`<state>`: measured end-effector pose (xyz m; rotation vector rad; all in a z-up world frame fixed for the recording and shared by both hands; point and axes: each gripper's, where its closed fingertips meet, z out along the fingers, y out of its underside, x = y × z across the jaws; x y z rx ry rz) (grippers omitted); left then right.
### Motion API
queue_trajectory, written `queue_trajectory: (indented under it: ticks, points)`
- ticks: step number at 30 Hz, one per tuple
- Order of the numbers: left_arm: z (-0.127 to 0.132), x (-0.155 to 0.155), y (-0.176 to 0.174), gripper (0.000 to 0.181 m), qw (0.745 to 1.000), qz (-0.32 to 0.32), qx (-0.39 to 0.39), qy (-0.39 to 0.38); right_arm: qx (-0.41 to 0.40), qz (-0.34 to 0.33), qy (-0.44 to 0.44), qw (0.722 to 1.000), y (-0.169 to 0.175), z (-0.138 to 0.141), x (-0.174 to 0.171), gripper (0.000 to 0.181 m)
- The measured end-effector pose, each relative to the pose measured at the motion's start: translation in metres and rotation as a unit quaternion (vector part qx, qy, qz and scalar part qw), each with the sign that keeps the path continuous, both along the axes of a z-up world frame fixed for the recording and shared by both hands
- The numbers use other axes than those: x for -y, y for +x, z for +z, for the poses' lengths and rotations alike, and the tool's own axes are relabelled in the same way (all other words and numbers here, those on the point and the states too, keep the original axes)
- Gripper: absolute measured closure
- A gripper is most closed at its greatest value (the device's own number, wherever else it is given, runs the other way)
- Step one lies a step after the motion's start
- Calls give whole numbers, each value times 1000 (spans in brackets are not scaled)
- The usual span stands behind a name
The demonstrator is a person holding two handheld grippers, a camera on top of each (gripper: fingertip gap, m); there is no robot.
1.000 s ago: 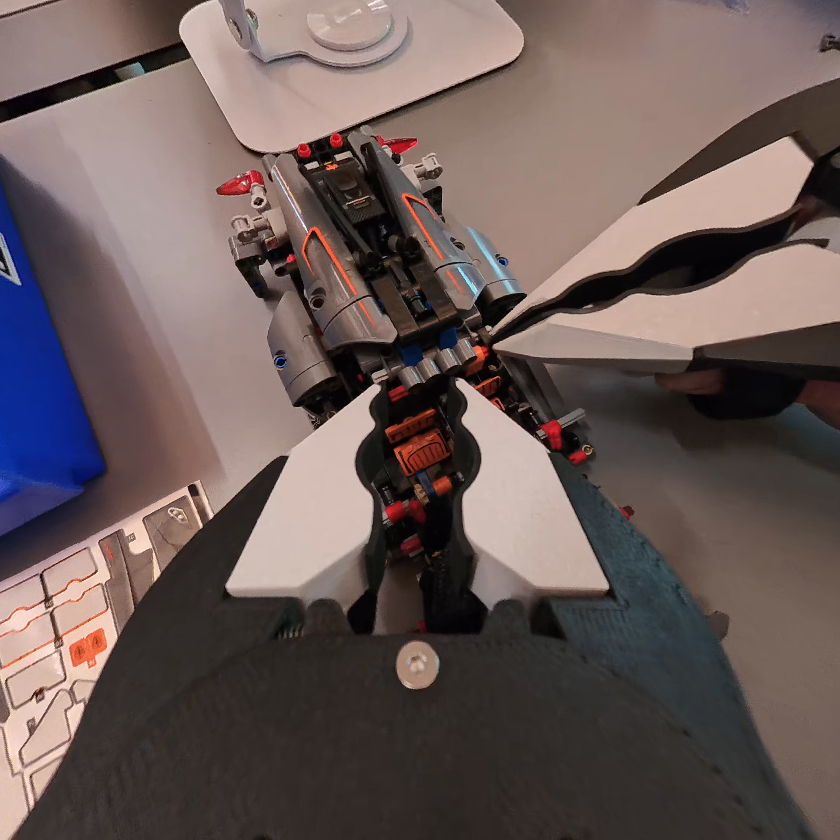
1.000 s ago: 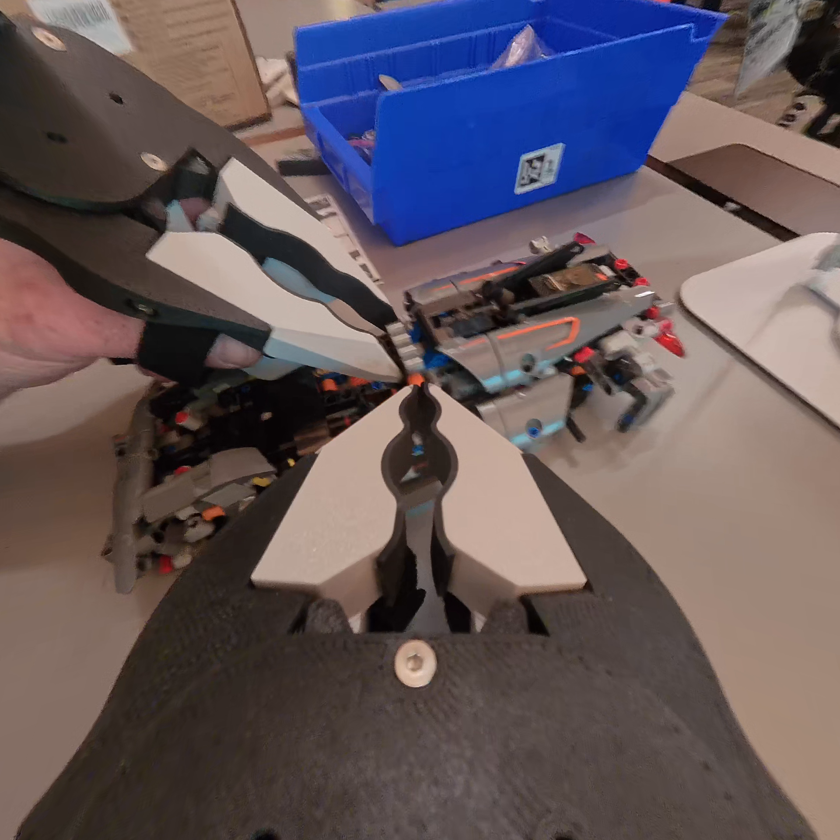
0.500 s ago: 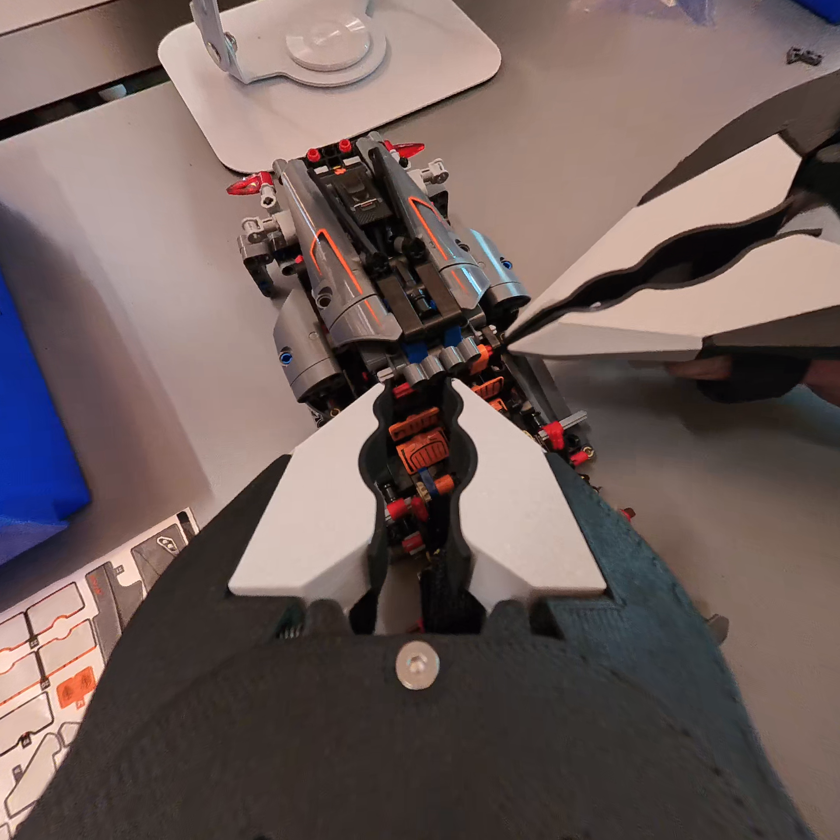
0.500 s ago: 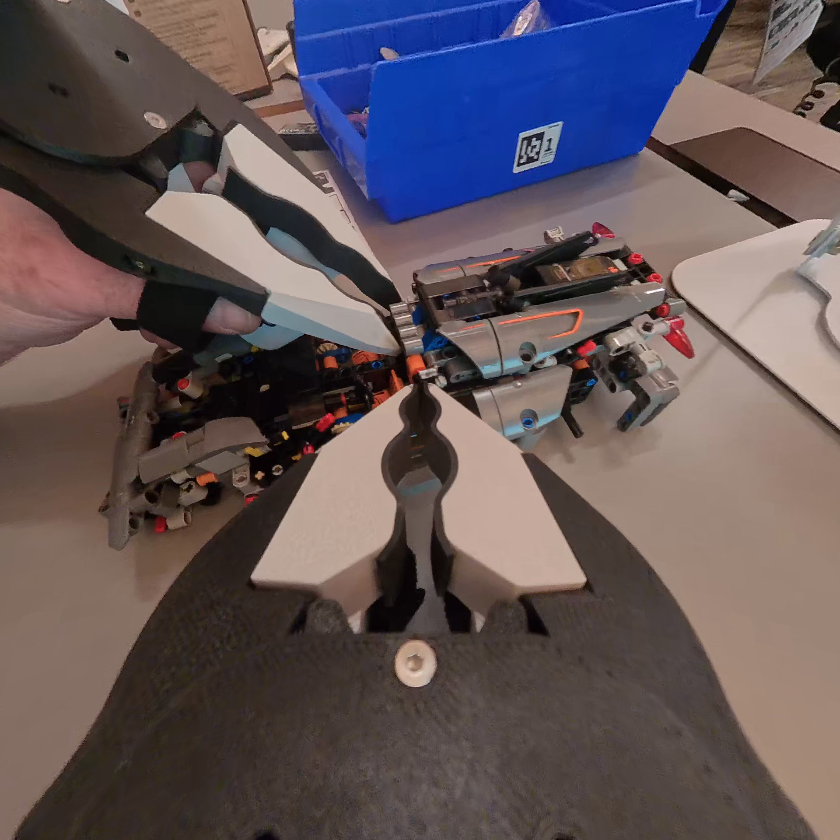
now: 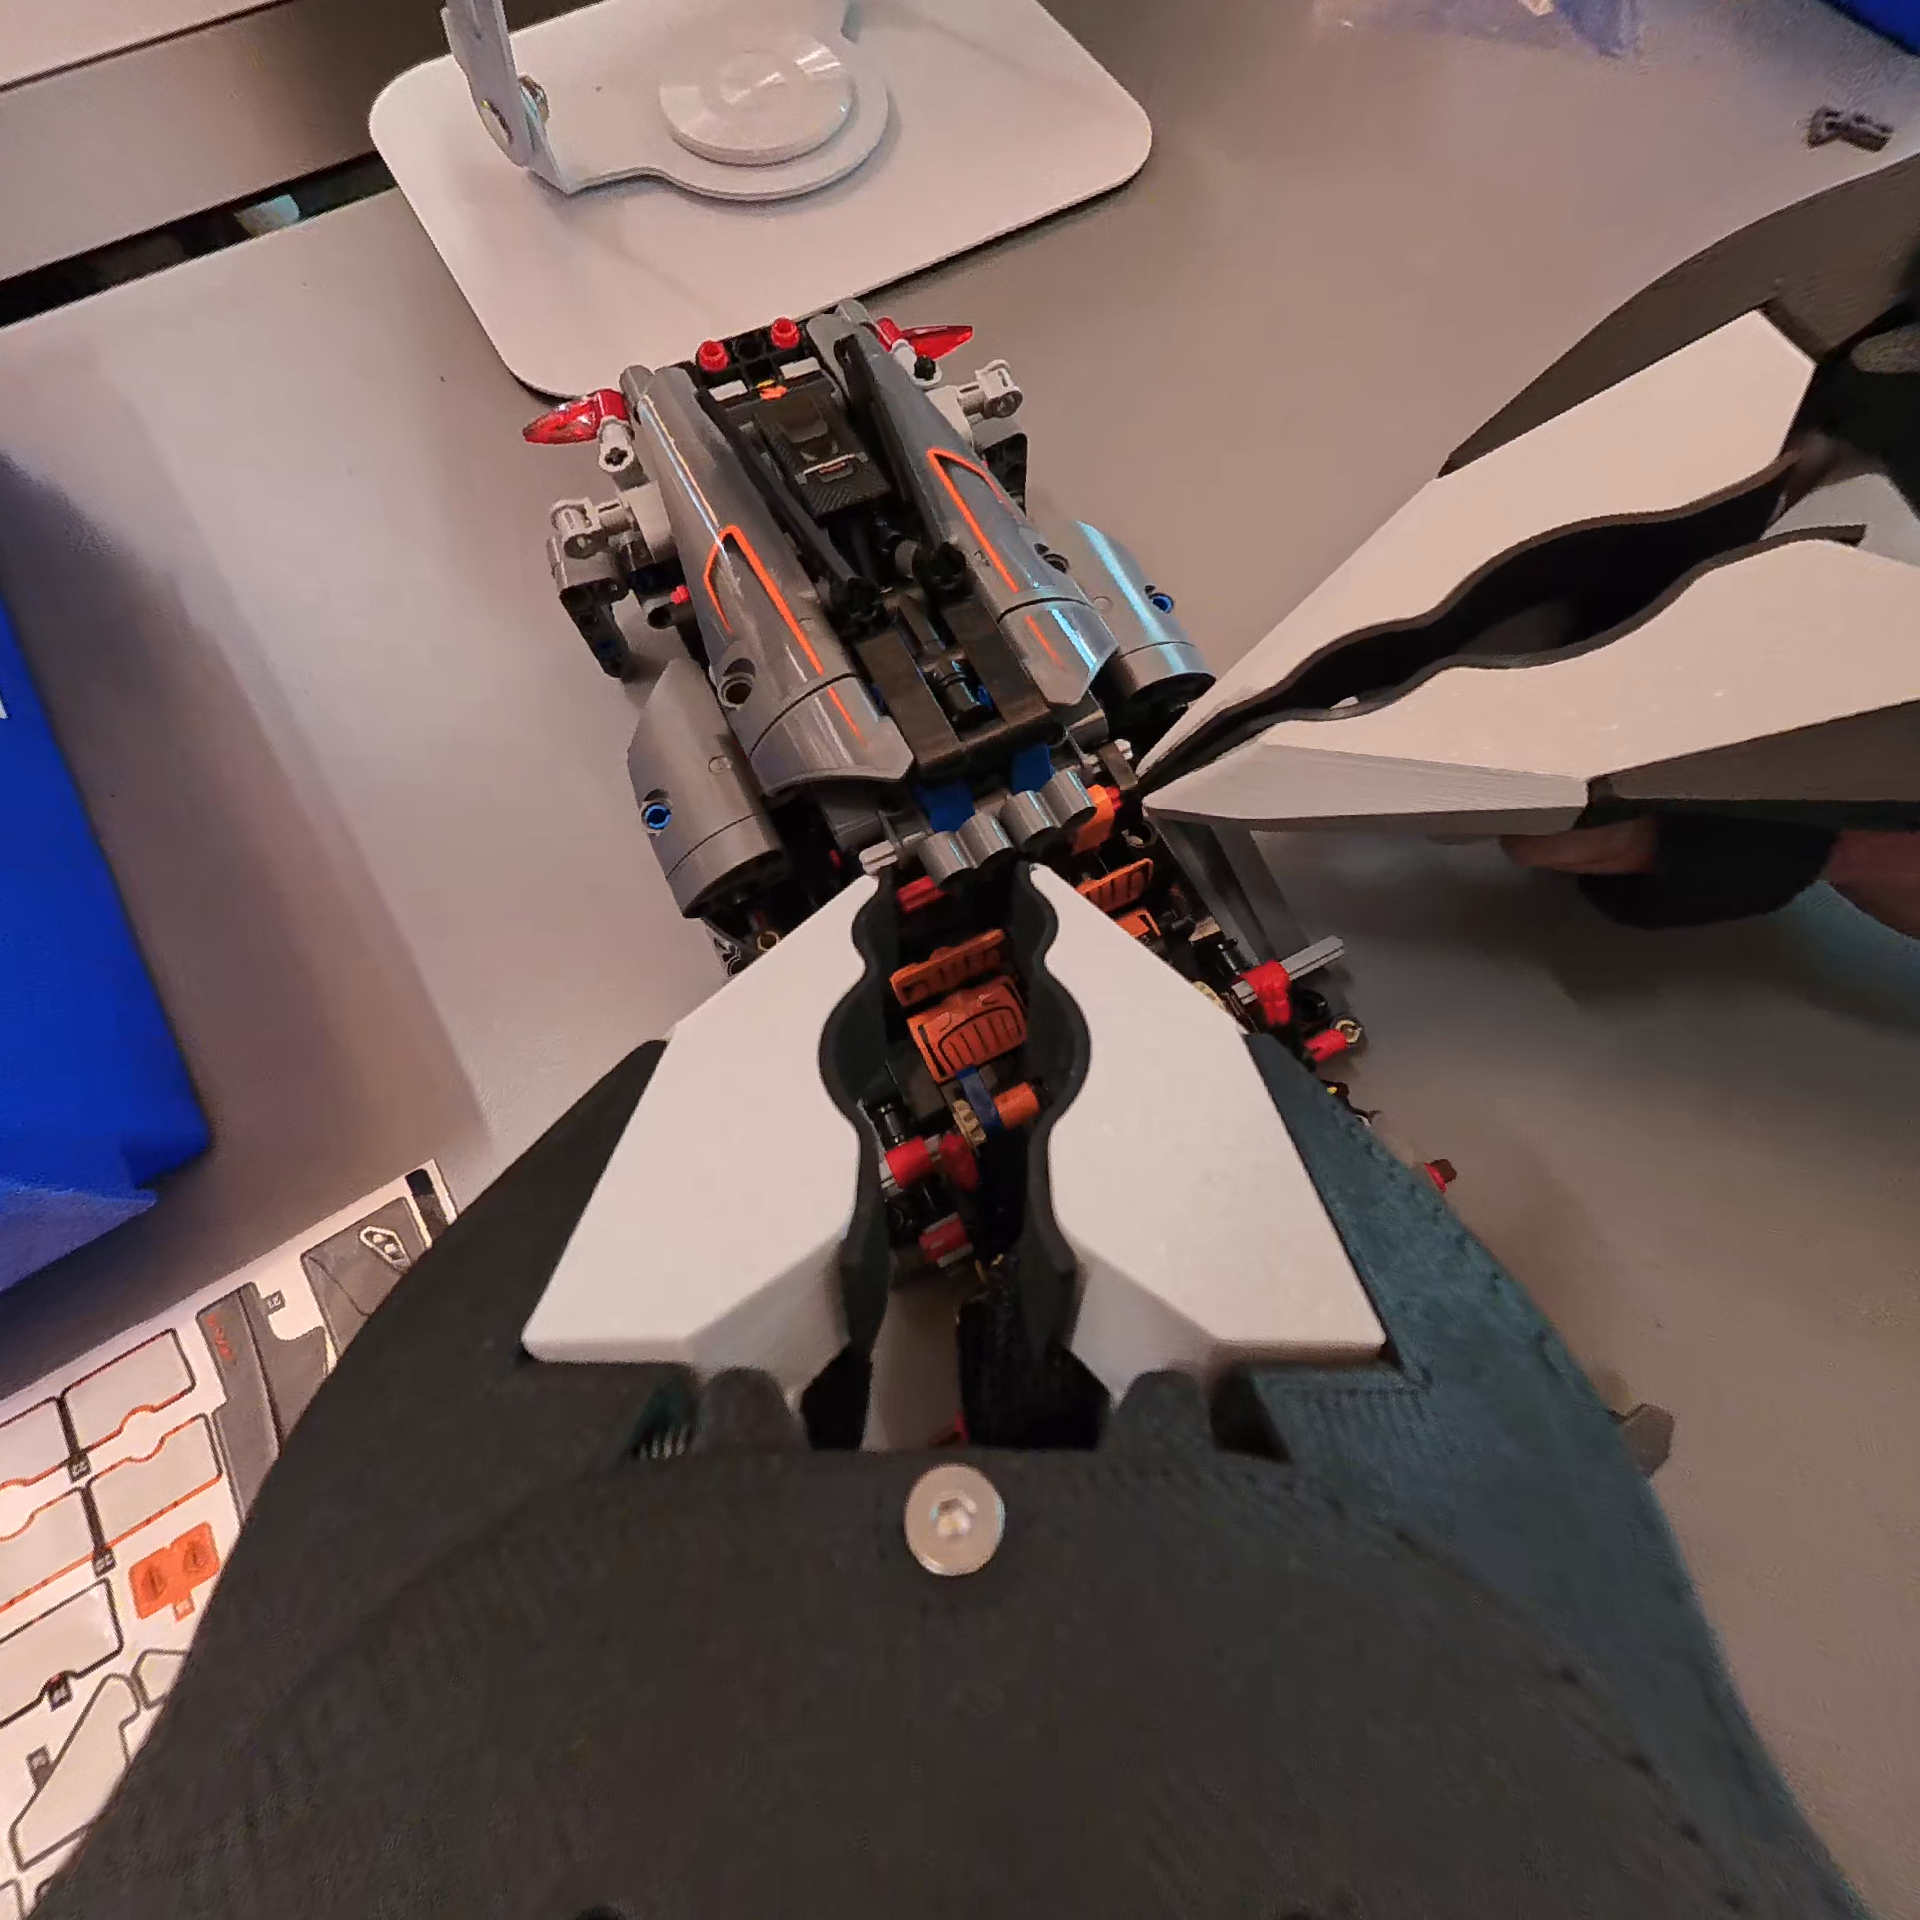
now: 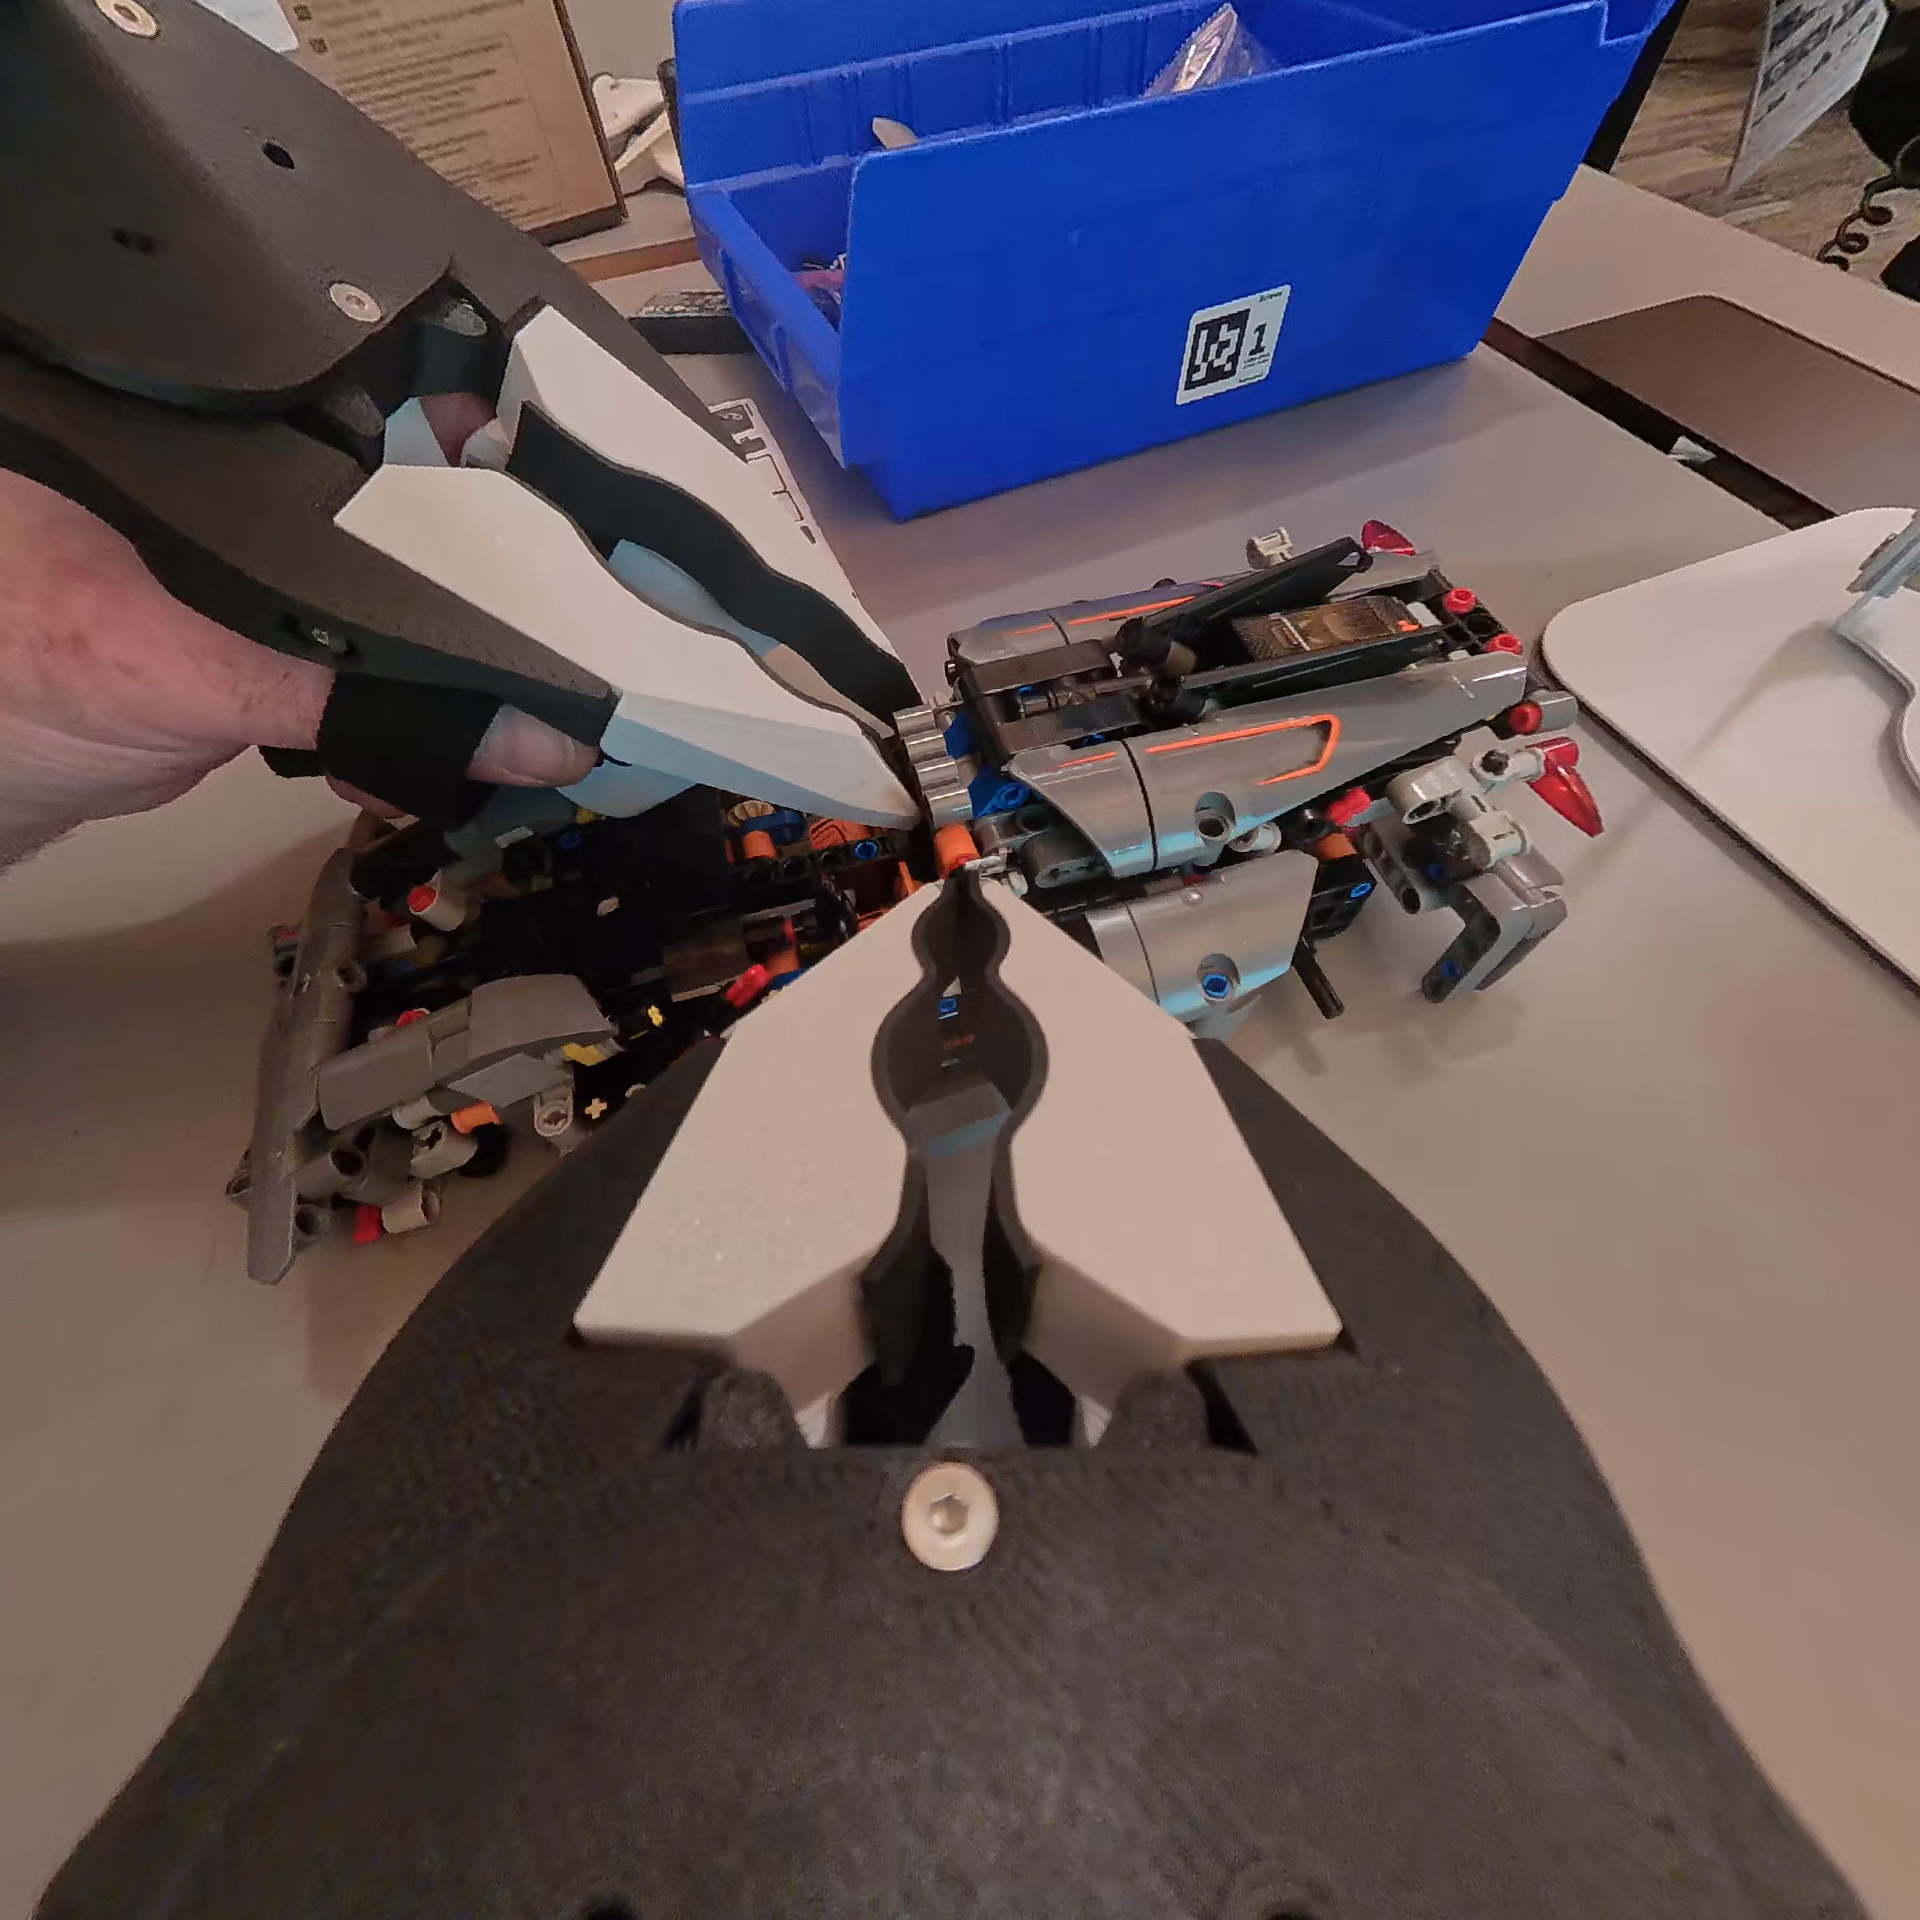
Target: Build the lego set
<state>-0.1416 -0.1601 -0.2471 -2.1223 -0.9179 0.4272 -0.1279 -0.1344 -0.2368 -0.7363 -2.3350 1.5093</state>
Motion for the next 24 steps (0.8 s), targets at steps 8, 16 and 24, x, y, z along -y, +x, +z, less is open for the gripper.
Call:
queue_trajectory:
  ticks: [8,16,24]
  points:
    - [0,0,-3,162,1000,4,-8,-8,11,3,-9,1000,-3,1,2,181]
    - [-1,1,-7,161,999,7,-21,-43,14,-2,-12,1000,-8,1,3,181]
    - [2,6,-3,161,1000,-13,-15,-7,-6,-14,-13,1000,-7,9,-12,181]
